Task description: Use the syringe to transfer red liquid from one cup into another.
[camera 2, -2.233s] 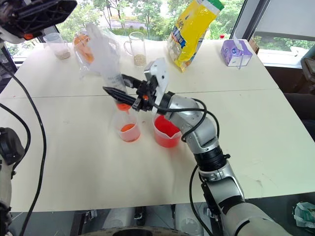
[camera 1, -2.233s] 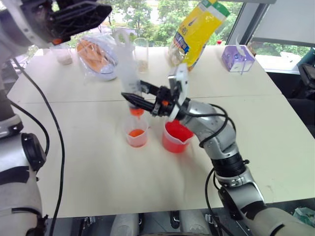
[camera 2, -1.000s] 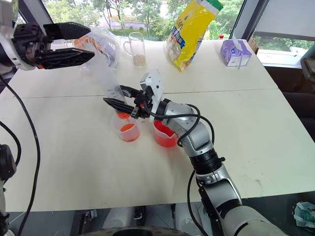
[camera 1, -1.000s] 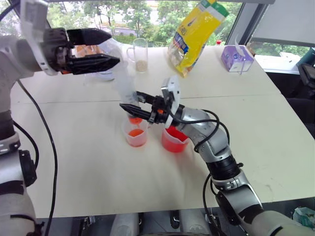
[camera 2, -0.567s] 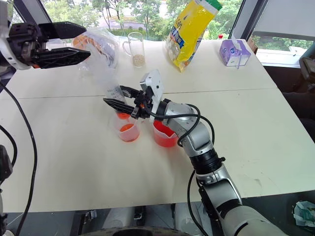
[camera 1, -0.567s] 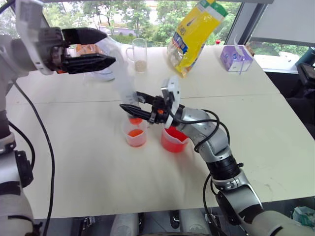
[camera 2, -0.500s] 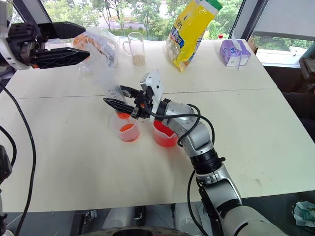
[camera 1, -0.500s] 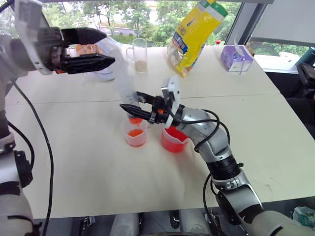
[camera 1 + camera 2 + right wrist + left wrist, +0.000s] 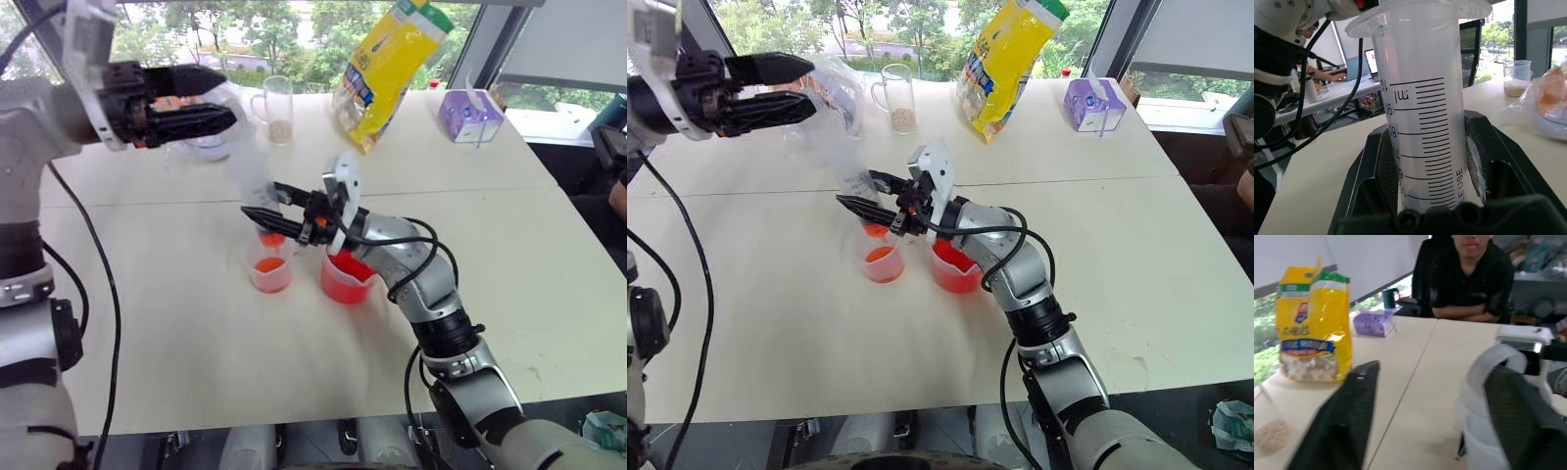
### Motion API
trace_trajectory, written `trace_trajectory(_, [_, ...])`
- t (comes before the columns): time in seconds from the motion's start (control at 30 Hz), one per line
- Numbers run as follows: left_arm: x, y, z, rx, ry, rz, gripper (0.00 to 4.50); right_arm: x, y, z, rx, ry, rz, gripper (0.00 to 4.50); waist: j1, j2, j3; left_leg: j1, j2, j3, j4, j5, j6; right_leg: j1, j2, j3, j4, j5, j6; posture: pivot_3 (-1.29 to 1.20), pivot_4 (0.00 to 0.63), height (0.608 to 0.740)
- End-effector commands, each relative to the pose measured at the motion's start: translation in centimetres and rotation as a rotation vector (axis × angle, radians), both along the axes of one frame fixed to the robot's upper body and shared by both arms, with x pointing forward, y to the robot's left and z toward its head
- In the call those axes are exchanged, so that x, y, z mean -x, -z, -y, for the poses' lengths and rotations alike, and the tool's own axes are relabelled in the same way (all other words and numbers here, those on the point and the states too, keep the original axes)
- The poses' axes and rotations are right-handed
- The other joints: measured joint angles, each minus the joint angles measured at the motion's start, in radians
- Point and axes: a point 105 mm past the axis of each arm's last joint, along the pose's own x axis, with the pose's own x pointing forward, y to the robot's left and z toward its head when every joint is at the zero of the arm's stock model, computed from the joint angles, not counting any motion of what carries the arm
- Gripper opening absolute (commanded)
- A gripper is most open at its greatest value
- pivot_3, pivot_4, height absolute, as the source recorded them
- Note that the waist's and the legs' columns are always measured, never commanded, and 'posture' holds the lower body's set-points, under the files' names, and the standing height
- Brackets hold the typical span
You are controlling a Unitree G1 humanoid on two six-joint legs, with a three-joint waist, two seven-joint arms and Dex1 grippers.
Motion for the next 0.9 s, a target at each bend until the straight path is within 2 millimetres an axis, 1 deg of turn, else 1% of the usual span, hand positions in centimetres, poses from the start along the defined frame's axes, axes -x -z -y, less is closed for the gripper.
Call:
trace_trajectory(0.03, [0.5, -1.3, 0.8, 0.014, 0.006, 0.052, 1.14, 0.8, -1.6, -0.3, -0.035, -0.029, 0.057, 1.56, 0.001, 0.0, 0.0, 0.0, 0.0, 0.0, 0.0, 0.0, 0.0, 0.0, 0.0, 0.0, 0.0, 0.0, 0.0, 0.0, 0.15, 0.74])
trace_trajectory(0.07, [0.5, -1.2, 1.0, 0.015, 0.012, 0.05, 0.55, 0.8, -1.7, -0.3, -0.035, -0.029, 0.058, 1.56, 0.001, 0.0, 0.0, 0.0, 0.0, 0.0, 0.0, 0.0, 0.0, 0.0, 0.0, 0.0, 0.0, 0.0, 0.0, 0.0, 0.15, 0.74])
trace_trajectory(0.1, [0.5, -1.1, 1.1, 0.015, 0.02, 0.048, 0.1, 0.8, -1.7, -0.4, -0.036, -0.028, 0.058, 1.56, 0.001, 0.0, 0.0, 0.0, 0.0, 0.0, 0.0, 0.0, 0.0, 0.0, 0.0, 0.0, 0.0, 0.0, 0.0, 0.0, 0.15, 0.74])
trace_trajectory(0.13, [0.7, -1.0, 1.2, 0.017, 0.029, 0.041, 0.03, 0.8, -1.7, -0.4, -0.037, -0.027, 0.057, 1.56, 0.001, 0.0, 0.0, 0.0, 0.0, 0.0, 0.0, 0.0, 0.0, 0.0, 0.0, 0.0, 0.0, 0.0, 0.0, 0.0, 0.15, 0.74])
trace_trajectory(0.33, [1.9, -0.1, 1.5, -0.025, 0.096, 0.002, 0.03, 0.8, -2.1, -0.4, -0.053, -0.03, 0.053, 1.56, -0.002, 0.0, 0.0, 0.0, 0.0, 0.0, 0.0, 0.0, 0.0, 0.0, 0.0, 0.0, 0.0, 0.0, 0.0, 0.0, 0.15, 0.74])
trace_trajectory(0.47, [2.2, 0.2, 1.5, -0.045, 0.108, -0.006, 0.03, 0.9, -2.5, -0.5, -0.07, -0.036, 0.047, 1.56, -0.001, 0.0, 0.0, 0.0, 0.0, 0.0, 0.0, 0.0, 0.0, 0.0, 0.0, 0.0, 0.0, 0.0, 0.0, 0.0, 0.15, 0.74])
trace_trajectory(0.67, [2.4, 1.1, 1.5, -0.084, 0.112, -0.019, 0.03, 1.1, -4.2, -0.3, -0.114, -0.043, 0.049, 1.56, 0.001, 0.0, 0.0, 0.0, 0.0, 0.0, 0.0, 0.0, 0.0, 0.0, 0.0, 0.0, 0.0, 0.0, 0.0, 0.0, 0.15, 0.74])
trace_trajectory(0.9, [2.4, 2.6, 1.5, -0.114, 0.11, -0.048, 0.03, 1.0, -6.4, 0.3, -0.16, -0.033, 0.068, 1.56, 0.0, 0.0, 0.0, 0.0, 0.0, 0.0, 0.0, 0.0, 0.0, 0.0, 0.0, 0.0, 0.0, 0.0, 0.0, 0.0, 0.15, 0.74])
